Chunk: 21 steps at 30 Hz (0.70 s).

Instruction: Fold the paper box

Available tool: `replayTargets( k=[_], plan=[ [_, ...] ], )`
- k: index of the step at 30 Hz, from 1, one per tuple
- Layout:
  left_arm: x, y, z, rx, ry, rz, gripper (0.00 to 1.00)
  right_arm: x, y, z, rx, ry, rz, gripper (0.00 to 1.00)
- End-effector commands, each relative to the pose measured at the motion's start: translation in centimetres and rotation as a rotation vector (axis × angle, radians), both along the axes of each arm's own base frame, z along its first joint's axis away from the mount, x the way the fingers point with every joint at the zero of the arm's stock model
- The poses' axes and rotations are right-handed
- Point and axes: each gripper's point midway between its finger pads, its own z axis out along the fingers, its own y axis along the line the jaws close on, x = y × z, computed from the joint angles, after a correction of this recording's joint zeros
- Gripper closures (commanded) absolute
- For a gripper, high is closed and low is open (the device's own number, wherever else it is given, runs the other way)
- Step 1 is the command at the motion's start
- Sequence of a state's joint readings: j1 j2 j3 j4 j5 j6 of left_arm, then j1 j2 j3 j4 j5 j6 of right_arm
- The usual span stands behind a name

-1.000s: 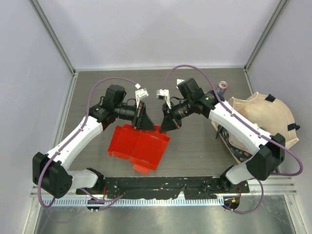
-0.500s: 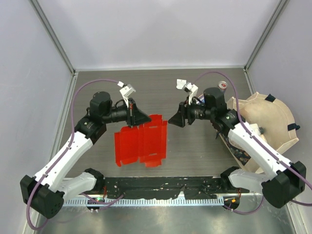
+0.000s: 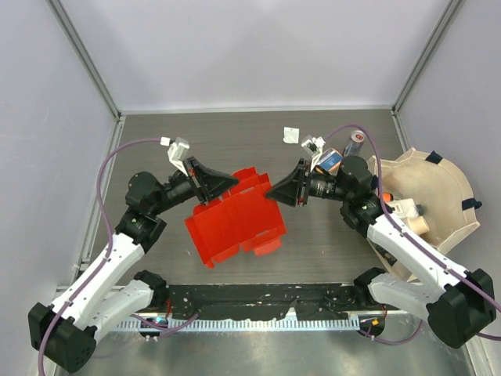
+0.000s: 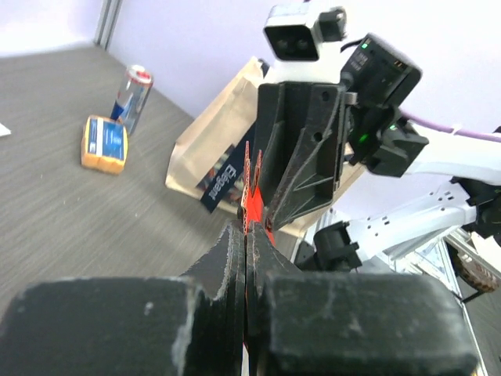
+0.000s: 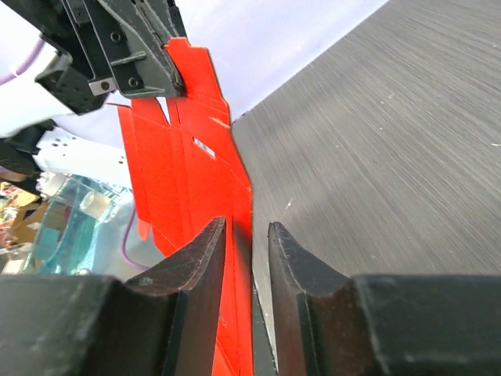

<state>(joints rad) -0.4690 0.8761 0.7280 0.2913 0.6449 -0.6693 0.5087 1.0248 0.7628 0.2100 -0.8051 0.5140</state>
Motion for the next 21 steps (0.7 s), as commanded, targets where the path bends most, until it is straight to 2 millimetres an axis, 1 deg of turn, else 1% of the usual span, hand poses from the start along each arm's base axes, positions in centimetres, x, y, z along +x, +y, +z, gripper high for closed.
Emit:
replayTargets(
  k=[1,2,5,6,7,11,13,14,15,16,17,18,19,20,21],
  plan=[
    [-0.9,0.9,4.1,-0.138,-0.128,0.026,1.00,-0.8,0.6,4.2,0.150,-0.068,0.060,0.68],
    [-1.0,1.0,4.3,-0.145,-0.137,0.025,1.00,-0.8,0.7,4.1,0.162,-0.060,0.065,0.68],
    [-1.2,1.2,4.4,-0.153,-0.142,0.030,1.00,-1.0,0.8,4.9,0.199,-0.065,0.081,0.69],
    [-1.2,1.2,4.4,-0.156,-0.144,0.032,1.00,-0.9,0.9,4.9,0.203,-0.057,0.088,0.73],
    [-1.3,1.3,4.4,-0.159,-0.146,0.035,1.00,-1.2,0.9,5.4,0.223,-0.059,0.100,0.76],
    [-1.5,1.3,4.5,-0.171,-0.153,0.029,1.00,-1.4,1.1,5.6,0.249,-0.054,0.130,0.82],
    [-1.5,1.3,4.4,-0.169,-0.149,0.027,1.00,-1.3,1.2,5.6,0.253,-0.050,0.136,0.96],
    [-1.5,1.3,4.2,-0.163,-0.146,0.030,1.00,-1.3,1.3,5.6,0.251,-0.055,0.136,0.99],
    [-1.5,1.4,4.5,-0.156,-0.155,0.037,1.00,-1.3,1.3,5.6,0.247,-0.061,0.144,0.99],
    [-1.0,1.5,3.2,-0.105,-0.092,0.061,0.81,-1.1,1.4,5.0,0.224,-0.042,0.138,0.99],
    [-0.4,2.0,3.2,-0.086,-0.083,0.115,0.64,-0.5,1.4,4.8,0.185,-0.108,0.119,0.99],
    [-0.4,2.6,4.5,-0.068,-0.131,0.152,0.35,0.2,1.4,4.0,0.136,-0.121,0.093,0.99],
    [-0.2,3.1,3.5,-0.018,-0.094,0.185,0.27,0.9,1.1,2.0,0.054,-0.048,0.040,0.99],
    [0.4,4.1,5.0,-0.018,-0.114,0.260,0.23,1.2,0.9,2.2,0.029,-0.072,0.023,0.99],
    [0.6,4.7,5.3,0.008,-0.143,0.295,0.17,1.6,0.6,1.7,-0.015,-0.138,0.001,0.99]
  ],
)
